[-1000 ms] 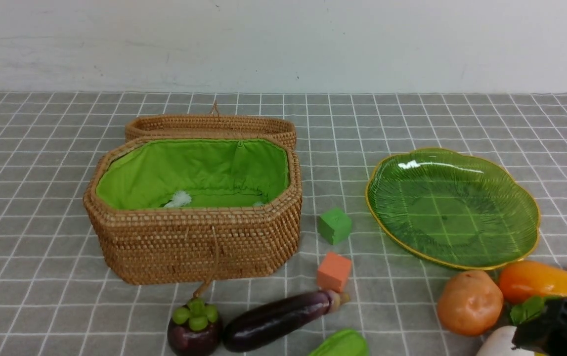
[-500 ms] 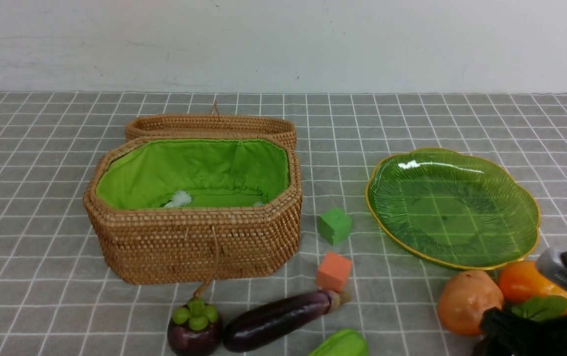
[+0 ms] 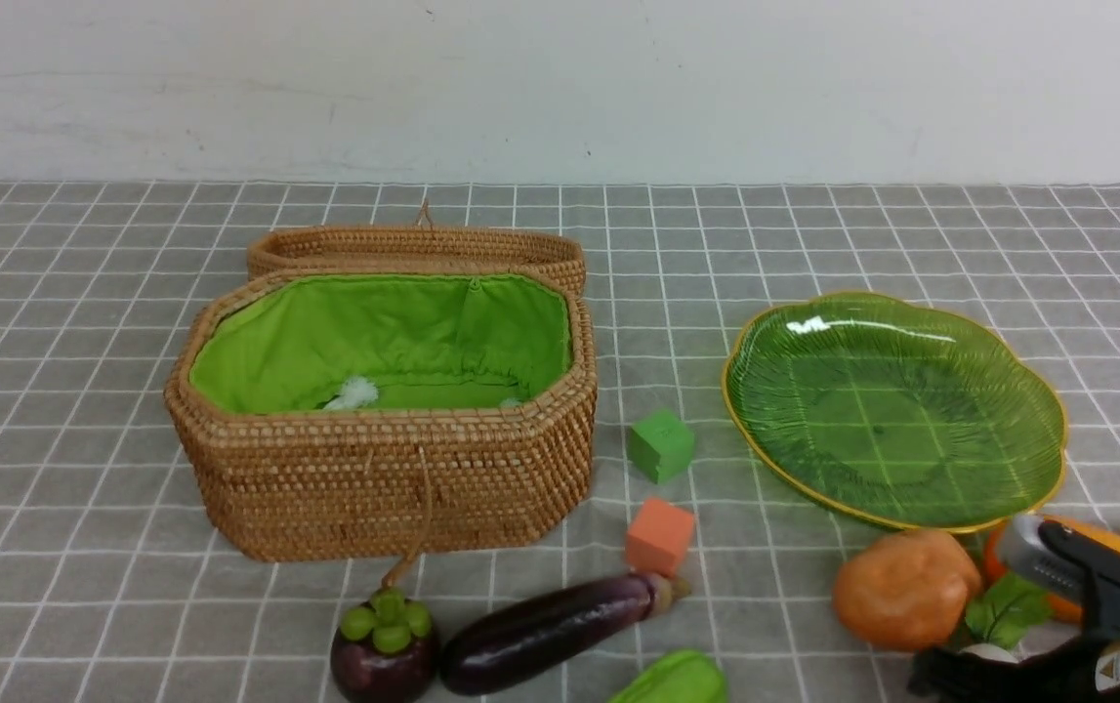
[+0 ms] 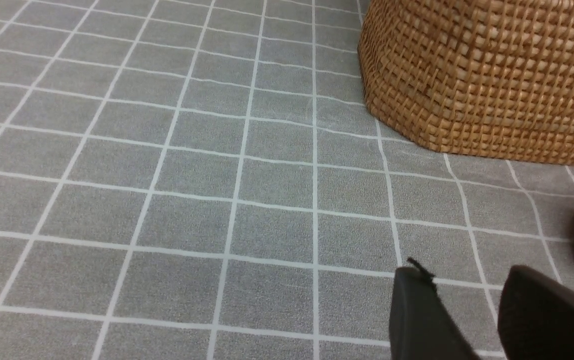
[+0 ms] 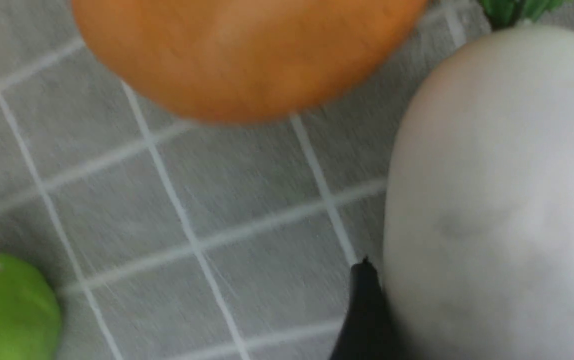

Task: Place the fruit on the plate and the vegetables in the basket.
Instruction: Take a daikon with your right arm and place it on the basket on the left.

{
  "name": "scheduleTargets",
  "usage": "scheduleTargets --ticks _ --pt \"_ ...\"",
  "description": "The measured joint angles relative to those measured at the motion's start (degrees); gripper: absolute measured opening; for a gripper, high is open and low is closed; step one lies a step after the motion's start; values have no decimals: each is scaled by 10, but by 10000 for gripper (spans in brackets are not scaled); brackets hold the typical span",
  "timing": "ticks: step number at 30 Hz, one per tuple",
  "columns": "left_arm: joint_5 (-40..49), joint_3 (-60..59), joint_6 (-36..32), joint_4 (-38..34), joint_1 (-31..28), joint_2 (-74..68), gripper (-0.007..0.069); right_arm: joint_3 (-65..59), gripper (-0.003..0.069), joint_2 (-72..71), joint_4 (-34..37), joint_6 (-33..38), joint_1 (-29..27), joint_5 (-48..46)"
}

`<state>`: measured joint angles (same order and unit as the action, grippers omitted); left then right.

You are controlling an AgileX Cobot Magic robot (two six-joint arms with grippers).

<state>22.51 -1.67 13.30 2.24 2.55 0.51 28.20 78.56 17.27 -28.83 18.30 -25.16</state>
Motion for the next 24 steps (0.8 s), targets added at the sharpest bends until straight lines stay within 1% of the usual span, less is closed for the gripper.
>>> scheduleTargets --ticks 7,11,13,17,21,24 --pt "0 0 0 0 0 0 239 -1 472 -101 3 -7 0 -52" --pt "0 0 0 0 0 0 239 -2 472 -185 4 -26 0 -83" --pt "0 0 0 0 0 0 239 5 472 -228 2 -22 0 -97" --pt "0 0 0 0 0 0 239 63 472 -261 -3 31 0 -139" --pt "0 0 0 0 0 0 239 170 472 -237 6 120 0 -172" --pt "0 0 0 0 0 0 239 245 472 -190 31 190 0 -178"
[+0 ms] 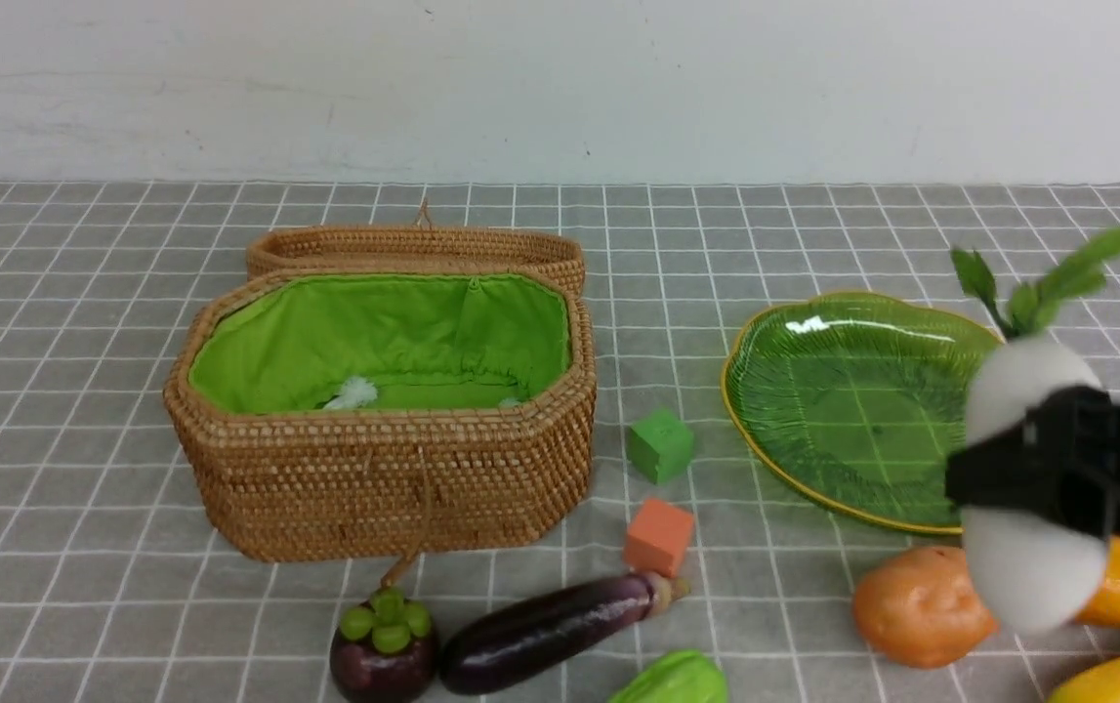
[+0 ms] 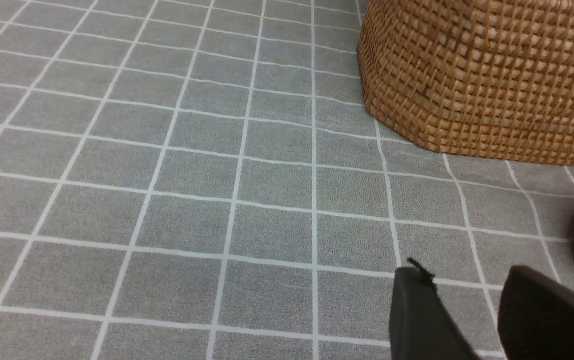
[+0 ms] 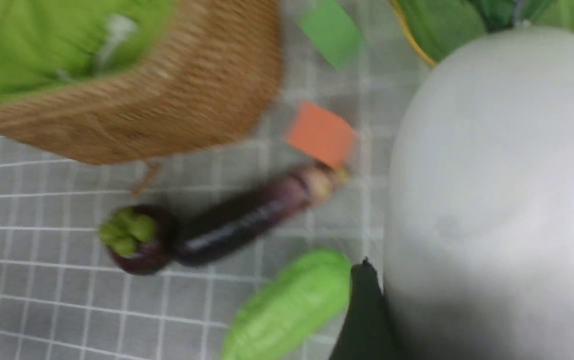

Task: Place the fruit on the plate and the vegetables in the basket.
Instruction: Take a daikon with your right arm and place it on the basket on the left.

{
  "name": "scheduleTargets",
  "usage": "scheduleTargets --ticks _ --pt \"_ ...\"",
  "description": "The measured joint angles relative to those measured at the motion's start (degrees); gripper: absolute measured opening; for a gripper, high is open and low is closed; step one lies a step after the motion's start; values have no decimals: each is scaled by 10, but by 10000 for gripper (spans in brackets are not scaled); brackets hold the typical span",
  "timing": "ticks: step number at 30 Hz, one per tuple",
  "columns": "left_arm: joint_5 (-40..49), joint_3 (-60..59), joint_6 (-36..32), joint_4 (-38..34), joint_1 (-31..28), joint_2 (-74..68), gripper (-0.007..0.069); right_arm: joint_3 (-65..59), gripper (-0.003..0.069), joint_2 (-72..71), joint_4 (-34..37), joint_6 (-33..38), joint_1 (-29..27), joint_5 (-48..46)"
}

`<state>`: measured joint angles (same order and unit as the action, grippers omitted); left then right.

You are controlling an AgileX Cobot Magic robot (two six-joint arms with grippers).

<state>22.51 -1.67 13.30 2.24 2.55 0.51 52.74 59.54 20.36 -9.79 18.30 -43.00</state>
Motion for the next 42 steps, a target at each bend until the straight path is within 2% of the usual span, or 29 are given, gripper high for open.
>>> scheduleTargets --ticks 2,4,5,11,16,19,21,29,34,36,40,42 --pt "0 0 0 0 0 0 239 52 472 50 31 61 0 0" --pt "0 0 0 0 0 0 239 79 472 80 48 89 0 0" --pt "0 0 0 0 0 0 239 115 472 123 77 137 6 1" --pt "0 0 0 0 0 0 239 258 472 284 107 229 61 2" --pt "0 0 0 0 0 0 239 372 472 385 98 249 105 18" --pt "0 0 0 0 0 0 239 419 472 432 79 280 128 41" --pt "0 0 0 0 0 0 239 449 472 480 66 321 152 91" --pt "0 0 0 0 0 0 239 458 472 561 58 380 192 220" --pt "0 0 0 0 0 0 239 458 472 575 58 380 195 228" --pt "0 0 0 0 0 0 239 458 500 576 57 380 195 220" --pt "0 0 0 0 0 0 239 458 634 576 47 380 195 191" --pt "0 0 0 0 0 0 239 458 673 574 32 380 195 167"
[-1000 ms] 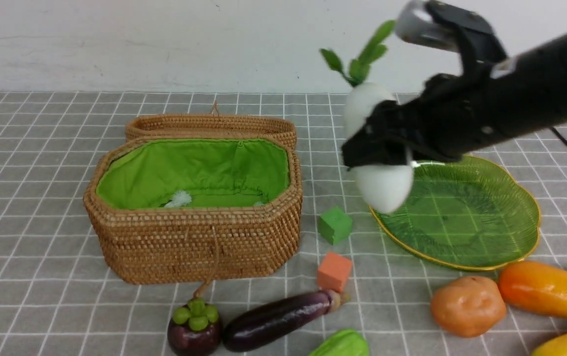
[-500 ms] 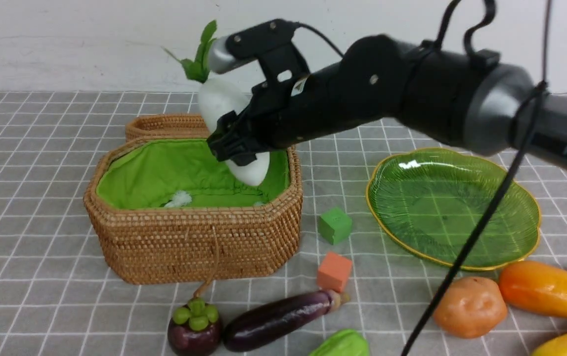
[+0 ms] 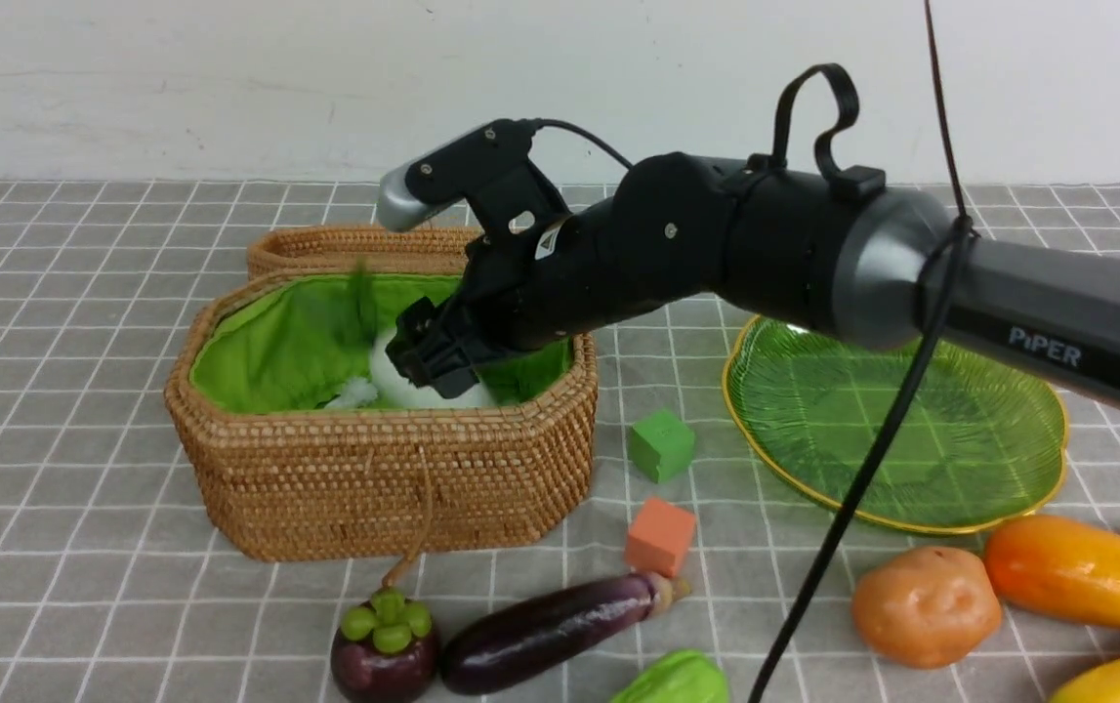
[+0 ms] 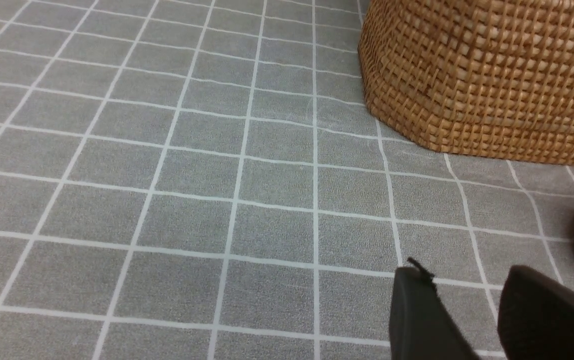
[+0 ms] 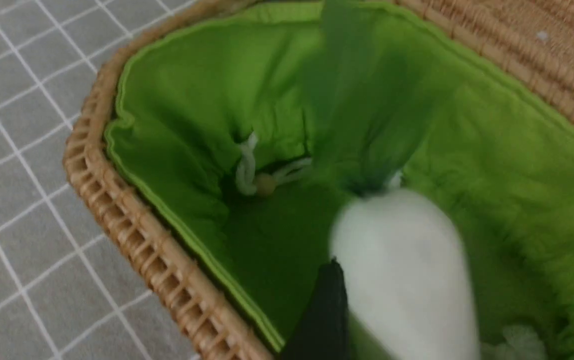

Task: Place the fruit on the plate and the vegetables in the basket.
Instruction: Take a daikon with your right arm and place it on the basket on the left, then use the right arm to grab a potato and put it into the left basket

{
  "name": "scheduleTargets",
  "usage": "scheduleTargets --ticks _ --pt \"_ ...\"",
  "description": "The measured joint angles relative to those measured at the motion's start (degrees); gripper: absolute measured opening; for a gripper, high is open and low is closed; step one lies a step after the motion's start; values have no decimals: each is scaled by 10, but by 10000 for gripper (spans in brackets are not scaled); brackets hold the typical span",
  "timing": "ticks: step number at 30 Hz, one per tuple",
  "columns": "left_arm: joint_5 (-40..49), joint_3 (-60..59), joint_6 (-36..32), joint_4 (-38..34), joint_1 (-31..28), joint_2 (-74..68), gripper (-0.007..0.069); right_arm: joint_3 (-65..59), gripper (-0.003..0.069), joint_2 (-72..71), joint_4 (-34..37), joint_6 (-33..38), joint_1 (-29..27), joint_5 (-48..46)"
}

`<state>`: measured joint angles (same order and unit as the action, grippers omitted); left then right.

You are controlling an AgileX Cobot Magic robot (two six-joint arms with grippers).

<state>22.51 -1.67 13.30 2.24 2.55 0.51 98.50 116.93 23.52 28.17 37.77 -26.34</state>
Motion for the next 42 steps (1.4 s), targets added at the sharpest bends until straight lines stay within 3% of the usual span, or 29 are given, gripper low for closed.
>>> scheduleTargets --ticks 5,11,15,17,23,28,34,38,42 --pt "0 0 0 0 0 0 239 0 667 -21 -38 0 0 -45" --pt "0 0 0 0 0 0 239 0 598 -87 -102 -33 0 -117" --pt "0 0 0 0 0 0 239 0 568 -145 -175 -96 0 -202" --pt "0 0 0 0 0 0 239 -7 562 -201 -250 -156 0 -283" --pt "0 0 0 0 0 0 239 -121 561 -324 -347 -282 0 -343" --pt "0 0 0 0 0 0 239 -311 561 -441 -407 -458 -1 -336" --pt "0 0 0 0 0 0 239 -479 560 -492 -468 -812 -44 -258" --pt "0 0 0 0 0 0 239 -526 573 -484 -428 -868 -95 -163" --pt "0 0 0 0 0 0 239 -529 615 -461 -346 -805 -155 -106"
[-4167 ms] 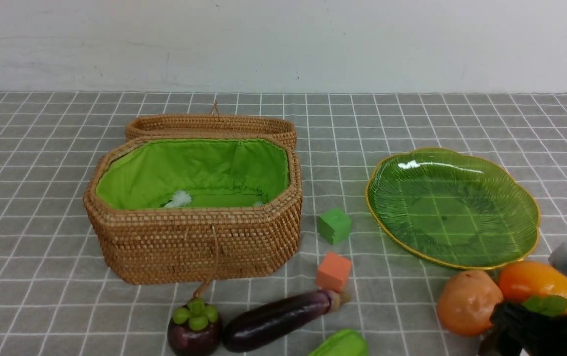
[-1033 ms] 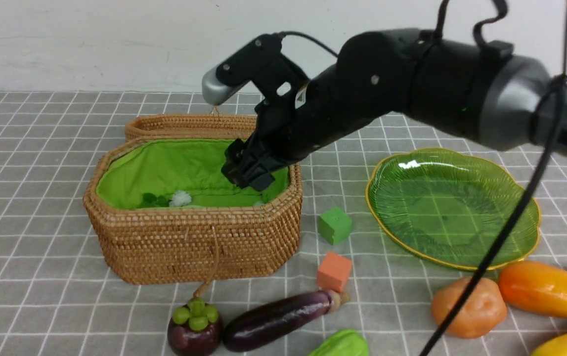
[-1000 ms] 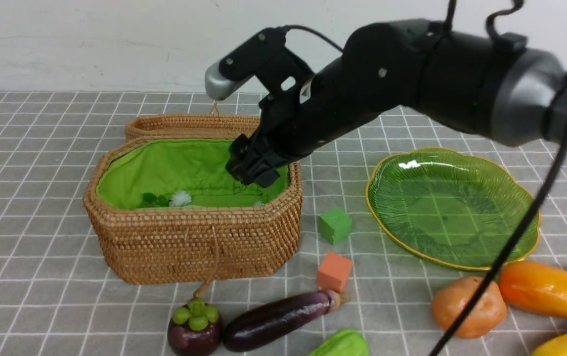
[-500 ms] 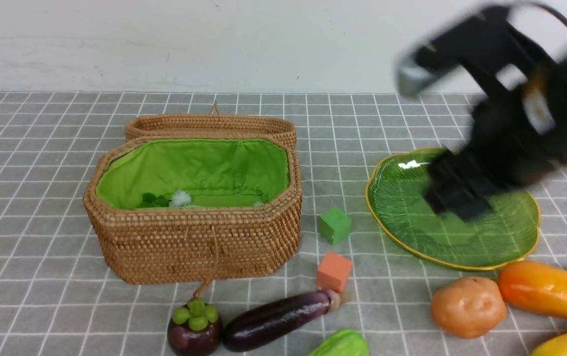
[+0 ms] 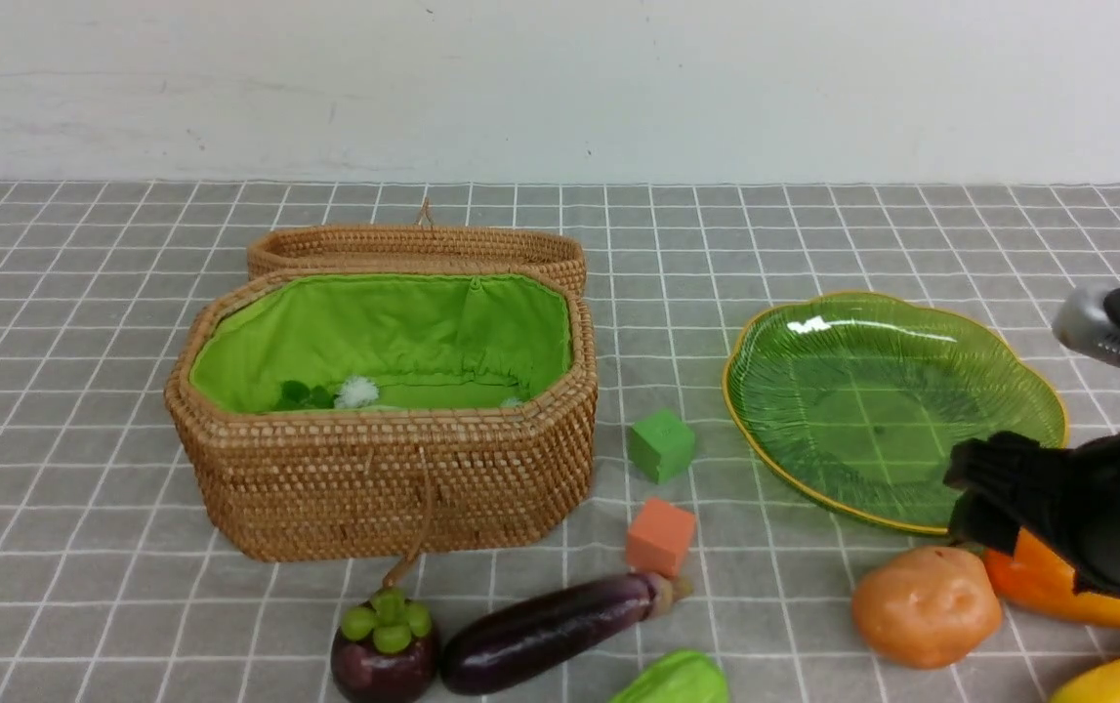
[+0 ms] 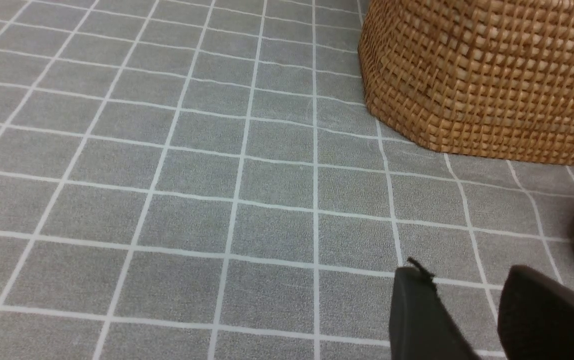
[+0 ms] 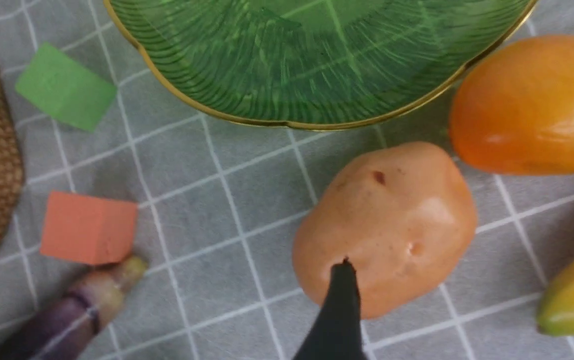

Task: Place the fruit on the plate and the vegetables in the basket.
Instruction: Use the right arm to grab a potato and put it into the left basket

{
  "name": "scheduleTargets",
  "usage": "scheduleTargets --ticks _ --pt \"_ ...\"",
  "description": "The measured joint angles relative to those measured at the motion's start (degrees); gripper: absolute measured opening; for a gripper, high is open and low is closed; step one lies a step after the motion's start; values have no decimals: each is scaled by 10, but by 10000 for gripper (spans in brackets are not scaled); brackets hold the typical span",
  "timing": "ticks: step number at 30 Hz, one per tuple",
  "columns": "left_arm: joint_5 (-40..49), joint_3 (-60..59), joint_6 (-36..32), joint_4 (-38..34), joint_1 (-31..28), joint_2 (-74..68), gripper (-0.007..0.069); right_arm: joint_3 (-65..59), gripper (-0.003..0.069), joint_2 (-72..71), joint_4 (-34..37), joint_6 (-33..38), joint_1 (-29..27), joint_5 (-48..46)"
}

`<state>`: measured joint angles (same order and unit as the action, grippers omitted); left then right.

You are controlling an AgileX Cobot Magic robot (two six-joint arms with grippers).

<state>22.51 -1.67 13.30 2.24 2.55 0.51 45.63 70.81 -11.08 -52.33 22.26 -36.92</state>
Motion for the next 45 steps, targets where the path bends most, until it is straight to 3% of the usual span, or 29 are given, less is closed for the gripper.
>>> scheduleTargets --ticks 3,4,7,10,24,45 --pt "0 0 0 0 0 0 239 0 650 39 174 156 -64 11" --pt "0 0 0 0 0 0 239 0 651 44 183 164 -69 11" --pt "0 0 0 0 0 0 239 -1 653 92 312 274 -99 9" --pt "0 0 0 0 0 0 239 -1 653 122 350 300 -104 26" --pt "0 0 0 0 0 0 239 6 604 205 391 311 -108 79" --pt "0 0 0 0 0 0 239 1 603 129 355 402 -108 8"
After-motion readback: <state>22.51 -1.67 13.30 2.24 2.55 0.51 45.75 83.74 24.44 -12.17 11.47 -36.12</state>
